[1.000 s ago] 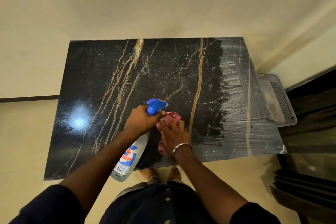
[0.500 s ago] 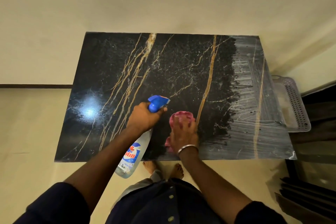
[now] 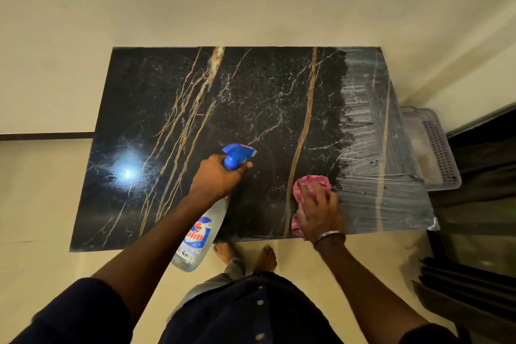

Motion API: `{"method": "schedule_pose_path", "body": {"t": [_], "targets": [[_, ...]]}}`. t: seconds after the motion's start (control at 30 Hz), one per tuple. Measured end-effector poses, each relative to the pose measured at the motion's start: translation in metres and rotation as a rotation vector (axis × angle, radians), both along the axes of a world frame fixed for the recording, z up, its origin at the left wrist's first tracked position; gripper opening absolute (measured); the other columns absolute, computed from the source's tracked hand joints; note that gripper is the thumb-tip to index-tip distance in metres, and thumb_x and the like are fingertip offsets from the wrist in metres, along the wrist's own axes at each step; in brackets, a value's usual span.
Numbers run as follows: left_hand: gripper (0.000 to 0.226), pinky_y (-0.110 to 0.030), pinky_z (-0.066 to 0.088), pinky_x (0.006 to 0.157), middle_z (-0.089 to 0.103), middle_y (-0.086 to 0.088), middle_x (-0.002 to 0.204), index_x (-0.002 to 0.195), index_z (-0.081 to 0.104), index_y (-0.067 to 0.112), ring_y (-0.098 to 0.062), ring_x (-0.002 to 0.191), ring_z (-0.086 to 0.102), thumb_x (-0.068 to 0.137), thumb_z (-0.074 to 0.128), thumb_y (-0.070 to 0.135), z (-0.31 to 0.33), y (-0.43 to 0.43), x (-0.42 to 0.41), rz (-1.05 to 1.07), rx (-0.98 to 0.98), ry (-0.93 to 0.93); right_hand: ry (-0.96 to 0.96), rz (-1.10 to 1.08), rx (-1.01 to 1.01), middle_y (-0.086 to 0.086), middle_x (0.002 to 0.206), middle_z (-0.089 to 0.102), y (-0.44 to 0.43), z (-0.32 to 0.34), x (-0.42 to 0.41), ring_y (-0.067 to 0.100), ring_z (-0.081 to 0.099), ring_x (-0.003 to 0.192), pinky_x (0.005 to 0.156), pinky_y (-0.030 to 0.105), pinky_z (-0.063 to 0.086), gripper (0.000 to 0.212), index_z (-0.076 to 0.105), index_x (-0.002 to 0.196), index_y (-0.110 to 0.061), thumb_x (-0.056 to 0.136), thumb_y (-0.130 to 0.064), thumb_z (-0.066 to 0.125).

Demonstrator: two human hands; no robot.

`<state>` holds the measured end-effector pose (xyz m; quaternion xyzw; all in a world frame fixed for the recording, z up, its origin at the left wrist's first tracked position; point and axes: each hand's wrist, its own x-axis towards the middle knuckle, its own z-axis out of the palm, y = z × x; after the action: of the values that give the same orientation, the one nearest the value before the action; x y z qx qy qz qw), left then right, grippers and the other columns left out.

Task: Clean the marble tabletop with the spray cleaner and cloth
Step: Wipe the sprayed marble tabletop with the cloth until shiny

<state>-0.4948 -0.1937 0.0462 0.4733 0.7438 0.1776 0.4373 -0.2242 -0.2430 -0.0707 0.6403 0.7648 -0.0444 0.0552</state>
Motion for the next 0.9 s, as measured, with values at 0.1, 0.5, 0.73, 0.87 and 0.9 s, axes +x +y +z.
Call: {"method": "schedule_pose_path", "body": {"t": [0.1,0.5,0.73,0.87,0.9], "targets": [[0.050,-0.039,0.057,0.082,0.067,-0.006,0.097,0.121,0.059,0.013,-0.019,0.084,0.065,0.084,0.067,0.046,0.001,0.002,0.002,-0.005,0.013,-0.026,-0.011,-0.129,0.112,0.020,0.126,0.055,0.004,0.007,0.028,0.038,0.045,0.105,0.079,0.047,0.049,0.056,0.057,0.128,-0.013,0.077,-0.031,0.070],[0.045,-0.026,0.047,0.065,0.063,0.002,0.078,0.112,0.062,0.014,-0.010,0.068,0.060,0.083,0.068,0.047,0.007,0.018,0.008,-0.019,0.030,0.023,0.016,0.280,-0.217,0.016,0.153,0.023,0.005,0.002,-0.104,0.045,0.032,0.132,0.102,0.053,0.039,0.087,0.016,0.152,-0.022,0.082,-0.048,0.060],[0.046,-0.030,0.050,0.068,0.065,-0.002,0.081,0.107,0.064,0.013,-0.014,0.071,0.062,0.081,0.068,0.051,0.004,0.036,0.009,-0.086,0.046,0.009,0.028,0.173,-0.134,0.005,0.137,0.045,0.004,0.009,-0.057,0.033,0.047,0.104,0.070,0.040,0.054,0.072,0.044,0.142,-0.029,0.074,-0.042,0.067],[0.044,-0.030,0.052,0.070,0.065,-0.002,0.081,0.106,0.063,0.014,-0.014,0.072,0.063,0.082,0.068,0.050,0.004,0.048,0.008,-0.135,0.077,-0.016,-0.081,-0.034,-0.219,0.005,0.154,0.033,0.015,-0.005,-0.016,0.038,0.042,0.123,0.087,0.045,0.046,0.063,0.031,0.150,-0.032,0.088,-0.041,0.027],[0.044,-0.031,0.054,0.071,0.065,-0.001,0.079,0.105,0.063,0.014,-0.014,0.072,0.063,0.081,0.068,0.051,0.005,0.050,0.007,-0.150,0.082,-0.017,-0.095,-0.083,-0.218,0.005,0.156,0.030,0.019,-0.007,-0.012,0.039,0.040,0.127,0.091,0.046,0.042,0.061,0.029,0.150,-0.032,0.090,-0.041,0.023]]}}
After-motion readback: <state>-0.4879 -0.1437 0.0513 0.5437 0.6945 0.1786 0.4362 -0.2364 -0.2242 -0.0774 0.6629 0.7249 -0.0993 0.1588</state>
